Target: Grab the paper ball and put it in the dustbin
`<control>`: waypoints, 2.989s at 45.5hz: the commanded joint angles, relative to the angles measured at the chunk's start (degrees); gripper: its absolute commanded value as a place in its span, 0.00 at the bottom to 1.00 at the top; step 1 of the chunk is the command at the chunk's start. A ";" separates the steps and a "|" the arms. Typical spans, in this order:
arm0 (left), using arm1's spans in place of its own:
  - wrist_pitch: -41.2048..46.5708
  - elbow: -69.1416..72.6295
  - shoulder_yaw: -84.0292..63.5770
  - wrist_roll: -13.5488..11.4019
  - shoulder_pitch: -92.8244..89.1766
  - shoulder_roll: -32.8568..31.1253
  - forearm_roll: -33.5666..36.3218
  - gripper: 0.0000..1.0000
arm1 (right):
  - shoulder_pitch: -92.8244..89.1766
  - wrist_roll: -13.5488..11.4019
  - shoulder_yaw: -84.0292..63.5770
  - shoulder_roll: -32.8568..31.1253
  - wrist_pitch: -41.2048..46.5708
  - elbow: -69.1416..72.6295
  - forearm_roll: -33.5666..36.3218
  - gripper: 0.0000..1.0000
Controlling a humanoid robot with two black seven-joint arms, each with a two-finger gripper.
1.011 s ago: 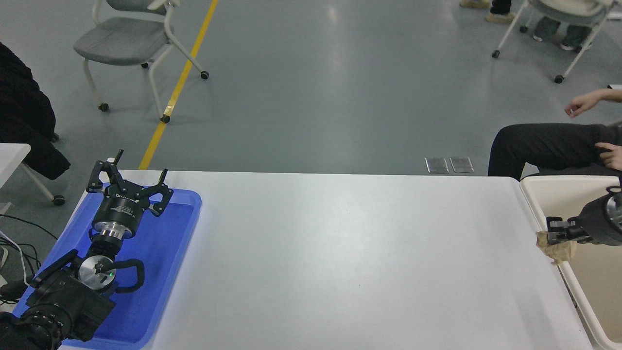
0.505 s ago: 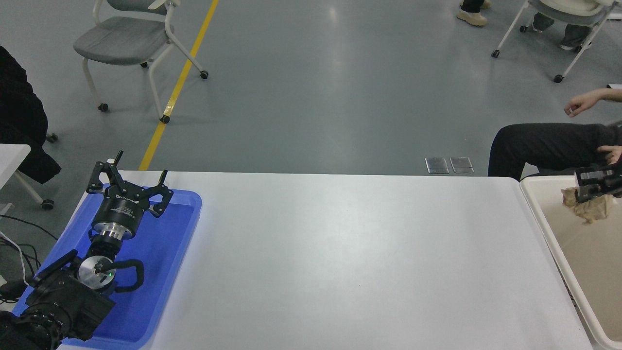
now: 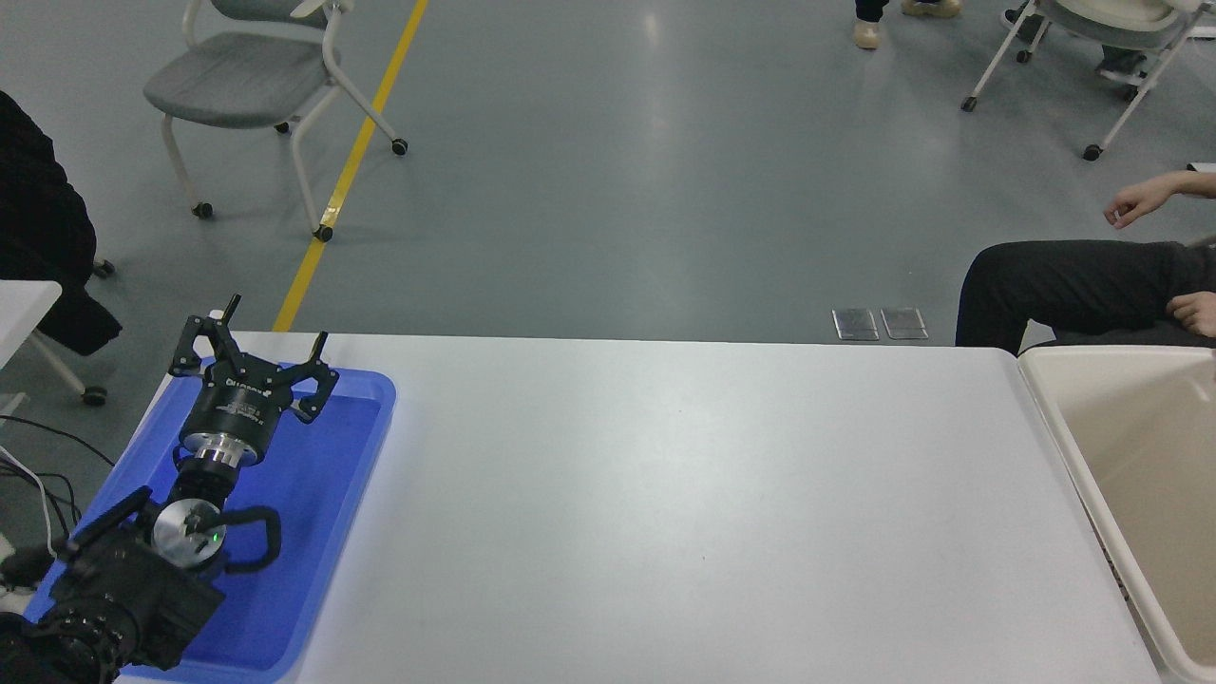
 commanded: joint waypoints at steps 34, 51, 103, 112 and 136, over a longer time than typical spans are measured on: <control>0.00 0.01 0.00 0.00 -0.07 0.00 -0.01 1.00 | -74.58 -0.23 54.74 25.05 -27.23 -48.61 7.76 0.00; 0.00 0.02 0.00 0.00 -0.07 0.00 -0.01 1.00 | -76.08 -0.15 61.59 26.55 -27.49 -48.87 9.00 0.45; 0.00 0.02 0.00 -0.09 0.01 0.00 -0.01 1.00 | -72.38 0.12 102.36 14.24 -26.53 -23.74 11.80 1.00; 0.00 0.02 0.00 -0.09 0.10 0.00 -0.01 1.00 | -77.39 0.12 112.83 14.77 -26.09 -11.97 29.19 1.00; 0.00 0.02 0.00 0.00 0.01 -0.09 -0.01 1.00 | -84.07 1.79 125.40 38.06 -16.88 -20.20 55.31 1.00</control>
